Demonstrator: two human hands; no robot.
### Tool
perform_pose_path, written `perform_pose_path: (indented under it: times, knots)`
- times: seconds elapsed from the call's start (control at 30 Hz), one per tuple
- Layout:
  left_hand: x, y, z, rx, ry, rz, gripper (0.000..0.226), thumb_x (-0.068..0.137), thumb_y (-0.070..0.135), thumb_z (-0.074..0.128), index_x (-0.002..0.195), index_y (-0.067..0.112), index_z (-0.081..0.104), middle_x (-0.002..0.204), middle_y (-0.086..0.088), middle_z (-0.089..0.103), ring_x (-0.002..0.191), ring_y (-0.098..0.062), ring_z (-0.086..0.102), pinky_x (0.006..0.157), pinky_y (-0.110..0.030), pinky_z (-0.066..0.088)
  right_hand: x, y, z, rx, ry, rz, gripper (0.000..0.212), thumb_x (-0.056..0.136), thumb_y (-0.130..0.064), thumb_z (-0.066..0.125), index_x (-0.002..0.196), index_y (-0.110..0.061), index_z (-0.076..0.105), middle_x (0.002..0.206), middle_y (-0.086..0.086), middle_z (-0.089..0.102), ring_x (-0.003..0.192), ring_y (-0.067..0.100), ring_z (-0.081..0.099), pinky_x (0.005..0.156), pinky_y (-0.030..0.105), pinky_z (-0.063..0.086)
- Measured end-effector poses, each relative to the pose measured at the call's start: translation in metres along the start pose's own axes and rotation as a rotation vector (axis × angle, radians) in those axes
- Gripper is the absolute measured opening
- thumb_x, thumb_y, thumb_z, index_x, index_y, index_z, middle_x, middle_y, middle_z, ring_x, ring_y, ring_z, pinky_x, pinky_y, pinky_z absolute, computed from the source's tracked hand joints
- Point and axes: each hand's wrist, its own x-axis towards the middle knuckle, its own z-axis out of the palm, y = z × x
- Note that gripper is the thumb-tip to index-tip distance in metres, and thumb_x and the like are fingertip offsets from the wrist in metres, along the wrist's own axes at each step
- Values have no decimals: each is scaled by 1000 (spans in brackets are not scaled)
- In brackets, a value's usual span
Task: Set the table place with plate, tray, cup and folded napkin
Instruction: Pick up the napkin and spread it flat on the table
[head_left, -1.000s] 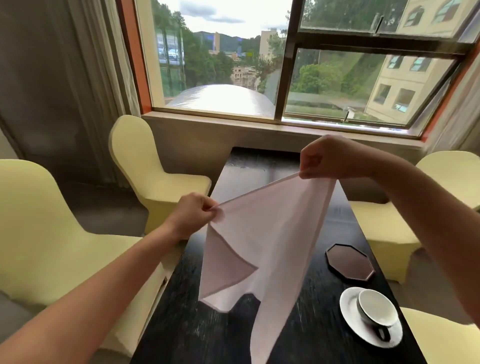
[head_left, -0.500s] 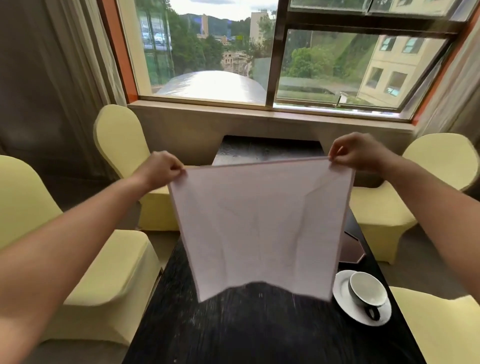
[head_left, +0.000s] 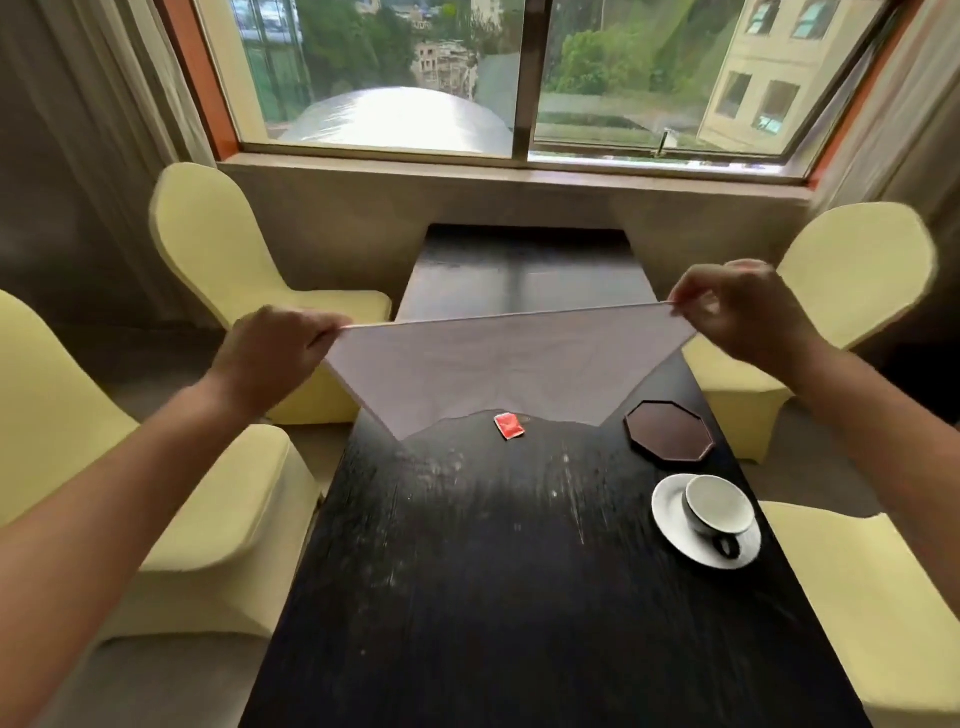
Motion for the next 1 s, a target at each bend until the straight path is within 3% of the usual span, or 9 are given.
perform_pose_path:
  times: [0.13, 0.2, 0.3, 0.4, 0.47, 0.53, 0.63, 1.0]
  knots:
    - [-81, 15, 33, -68, -65, 9, 11, 84, 8, 66, 93, 10, 72, 82, -10, 75, 67, -30, 71, 51, -43, 59, -88, -21, 37, -40, -55, -30, 12, 78, -1, 64, 67, -6, 65, 58, 9, 66, 52, 29, 61, 79, 44, 47]
    - [-118, 23, 54, -95, -124, 32, 16, 87, 18, 57, 92, 13, 72, 83, -6, 75, 67, -27, 72, 49, -37, 58, -136, -29, 62, -64, -130, -20, 13, 76, -3, 63, 66, -10, 64, 60, 5, 66, 57, 26, 64, 82, 40, 44]
    - [-166, 37, 90, -122, -239, 82, 30, 83, 18, 45, 87, 13, 74, 88, -2, 76, 77, -21, 73, 60, -30, 60, -200, -45, 96, -1, -269, 67, 24, 61, 6, 78, 65, -12, 64, 63, 2, 67, 62, 27, 65, 74, 42, 49]
    - [-213, 52, 125, -124, -354, 76, 20, 73, 4, 64, 87, 11, 77, 90, -5, 76, 82, -21, 73, 69, -35, 61, -250, -60, 124, 82, -395, 216, 25, 57, 8, 79, 65, -12, 66, 65, 1, 68, 64, 27, 66, 70, 38, 48]
    - [-245, 59, 146, -129, -435, 51, 37, 52, -4, 84, 86, 10, 77, 89, -7, 76, 81, -21, 73, 68, -36, 60, -278, -68, 141, 112, -458, 301, 24, 57, 7, 78, 63, -12, 66, 62, 1, 67, 62, 26, 66, 66, 37, 49]
    - [-275, 67, 162, -111, -508, 19, 51, 42, -5, 89, 89, 9, 76, 91, -8, 76, 83, -21, 73, 70, -36, 60, -303, -73, 156, 137, -517, 361, 22, 58, 6, 77, 61, -13, 66, 58, 0, 66, 58, 23, 64, 64, 37, 50]
    - [-314, 80, 179, -119, -556, -10, 56, 39, -6, 89, 91, 8, 75, 92, -9, 75, 83, -22, 73, 71, -36, 59, -338, -80, 175, 166, -605, 450, 16, 68, 1, 72, 68, -14, 68, 66, -3, 67, 66, 20, 63, 74, 36, 47]
    - [-381, 106, 207, -117, -550, -115, 53, 57, -18, 77, 107, -3, 68, 113, -21, 68, 101, -35, 67, 85, -49, 54, -429, -107, 207, 94, -479, 462, 19, 64, 8, 75, 71, -7, 67, 68, 5, 61, 65, 26, 59, 71, 35, 40]
